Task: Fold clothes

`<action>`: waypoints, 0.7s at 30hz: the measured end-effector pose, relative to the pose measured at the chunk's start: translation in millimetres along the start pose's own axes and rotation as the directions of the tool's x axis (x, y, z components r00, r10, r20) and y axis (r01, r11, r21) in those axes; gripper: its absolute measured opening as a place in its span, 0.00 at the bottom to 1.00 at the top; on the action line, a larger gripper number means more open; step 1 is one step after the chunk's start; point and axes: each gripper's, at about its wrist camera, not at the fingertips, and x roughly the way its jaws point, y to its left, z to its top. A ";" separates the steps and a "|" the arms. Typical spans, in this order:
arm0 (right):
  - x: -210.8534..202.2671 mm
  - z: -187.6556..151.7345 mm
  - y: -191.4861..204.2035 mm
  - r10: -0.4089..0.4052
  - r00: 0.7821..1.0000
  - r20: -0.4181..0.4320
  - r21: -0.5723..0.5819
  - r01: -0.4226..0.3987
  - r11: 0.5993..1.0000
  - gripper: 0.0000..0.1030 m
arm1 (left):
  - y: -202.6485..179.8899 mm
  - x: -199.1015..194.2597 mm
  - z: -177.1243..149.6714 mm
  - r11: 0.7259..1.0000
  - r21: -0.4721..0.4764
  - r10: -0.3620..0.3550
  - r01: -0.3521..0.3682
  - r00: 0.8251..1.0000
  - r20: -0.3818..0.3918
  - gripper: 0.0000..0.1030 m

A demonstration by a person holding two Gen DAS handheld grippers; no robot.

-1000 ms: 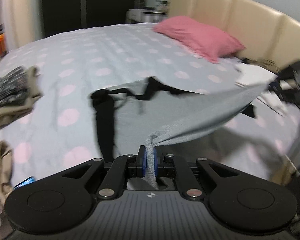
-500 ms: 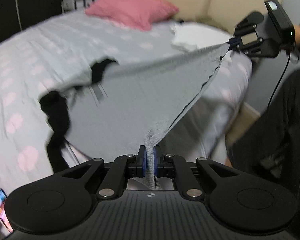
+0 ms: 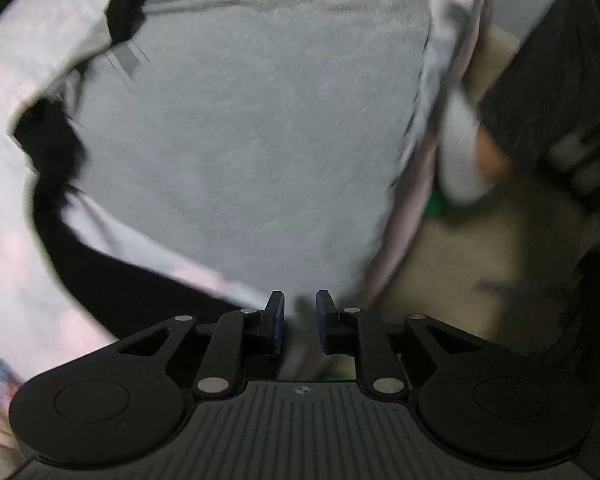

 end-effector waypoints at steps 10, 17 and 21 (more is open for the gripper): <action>-7.2 65.0 -115.4 -0.216 0.934 0.284 0.072 0.204 0.976 0.38 | 123.2 -49.3 55.1 0.945 -0.114 0.326 -0.306 0.909 0.261 0.48; 41.3 136.0 -155.5 -0.293 0.872 0.392 -0.055 0.340 0.939 0.38 | 193.2 -4.9 83.7 0.922 -0.241 0.362 -0.302 0.894 0.265 0.48; 73.2 167.5 -159.2 -0.297 0.852 0.431 -0.164 0.398 0.903 0.38 | 216.5 25.3 87.9 0.908 -0.293 0.376 -0.299 0.891 0.255 0.48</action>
